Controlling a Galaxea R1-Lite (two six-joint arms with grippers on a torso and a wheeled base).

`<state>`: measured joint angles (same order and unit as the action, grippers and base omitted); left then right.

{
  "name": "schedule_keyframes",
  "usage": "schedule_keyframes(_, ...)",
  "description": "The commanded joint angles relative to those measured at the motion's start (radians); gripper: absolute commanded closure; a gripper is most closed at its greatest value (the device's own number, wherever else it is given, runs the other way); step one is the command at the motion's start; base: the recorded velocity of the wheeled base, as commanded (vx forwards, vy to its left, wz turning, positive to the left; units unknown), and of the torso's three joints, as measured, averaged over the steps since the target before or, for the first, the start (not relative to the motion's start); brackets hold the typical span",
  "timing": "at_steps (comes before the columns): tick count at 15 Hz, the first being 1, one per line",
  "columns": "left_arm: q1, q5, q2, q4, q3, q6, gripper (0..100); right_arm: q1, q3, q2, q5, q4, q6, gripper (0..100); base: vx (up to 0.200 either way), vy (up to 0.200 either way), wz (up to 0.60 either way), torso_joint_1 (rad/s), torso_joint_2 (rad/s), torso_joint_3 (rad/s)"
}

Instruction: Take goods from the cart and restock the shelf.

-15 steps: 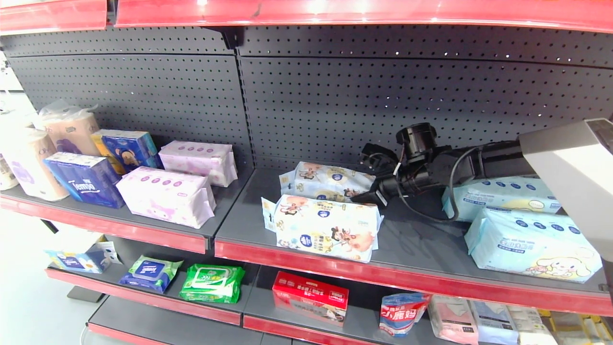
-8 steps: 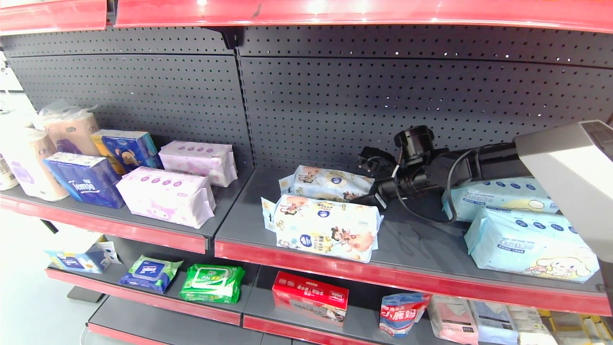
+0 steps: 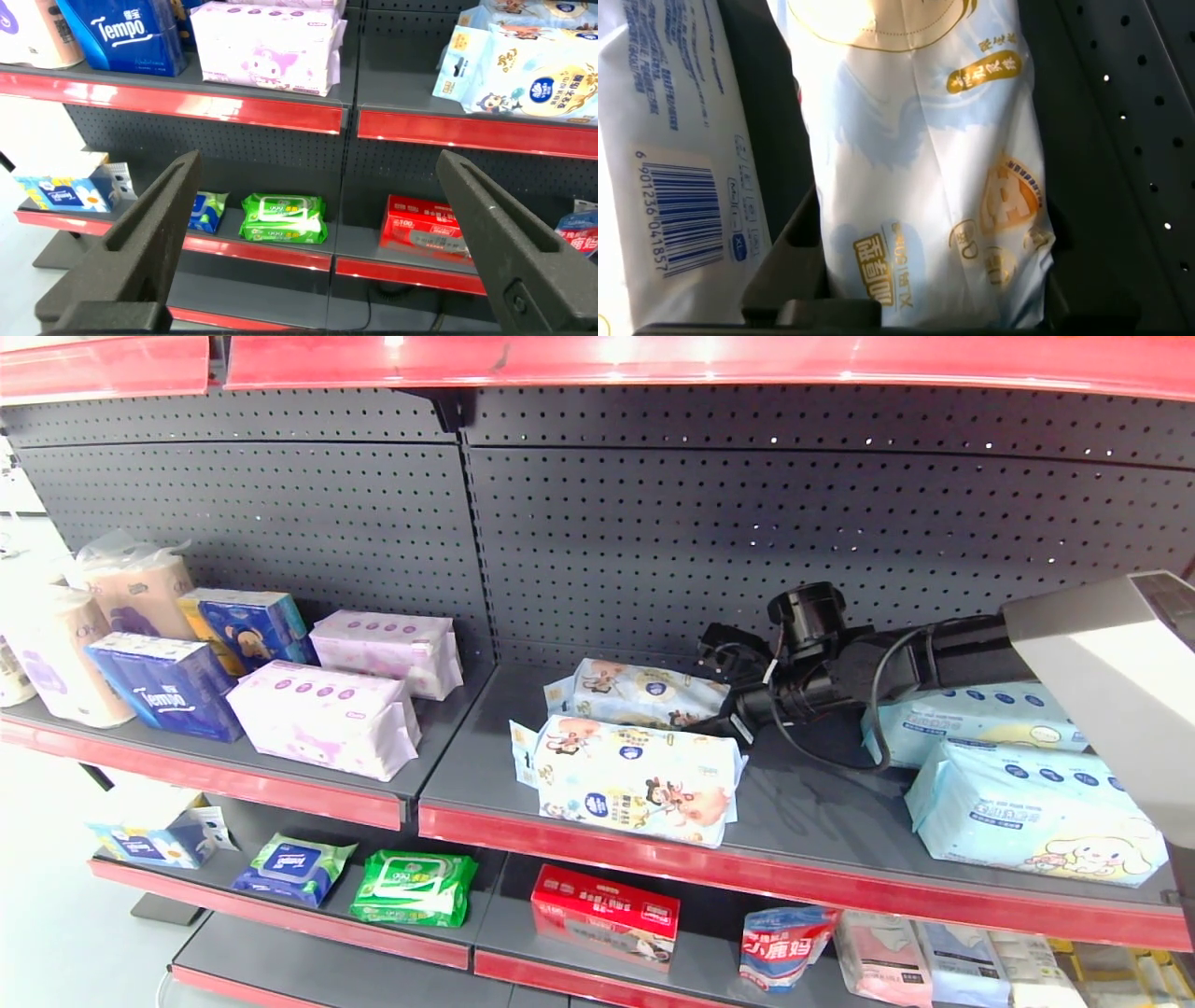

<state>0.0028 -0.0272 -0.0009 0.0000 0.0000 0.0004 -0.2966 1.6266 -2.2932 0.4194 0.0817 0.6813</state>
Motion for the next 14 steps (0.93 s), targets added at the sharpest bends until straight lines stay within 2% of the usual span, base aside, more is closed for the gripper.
schedule_keyframes(1,0.000,0.000,0.001,0.000,0.000,0.000,0,0.001,-0.002,-0.003,-0.004,0.003,0.003,100,0.000,0.000,0.00,0.000,0.00,0.000)
schedule_keyframes(6,0.000,0.000,0.001,0.000,0.000,0.000,0,0.001,-0.002,-0.005,-0.011,0.003,0.003,100,0.000,0.000,0.00,0.000,0.00,0.000)
schedule_keyframes(7,0.000,0.000,0.001,0.000,0.000,0.000,0,0.001,-0.002,-0.005,-0.011,0.003,0.004,0,0.000,0.000,0.00,0.000,0.00,0.000)
schedule_keyframes(14,0.000,0.000,0.001,0.000,0.000,0.000,0,0.011,-0.002,0.003,-0.010,0.003,0.004,0,0.000,0.000,0.00,0.000,0.00,0.000)
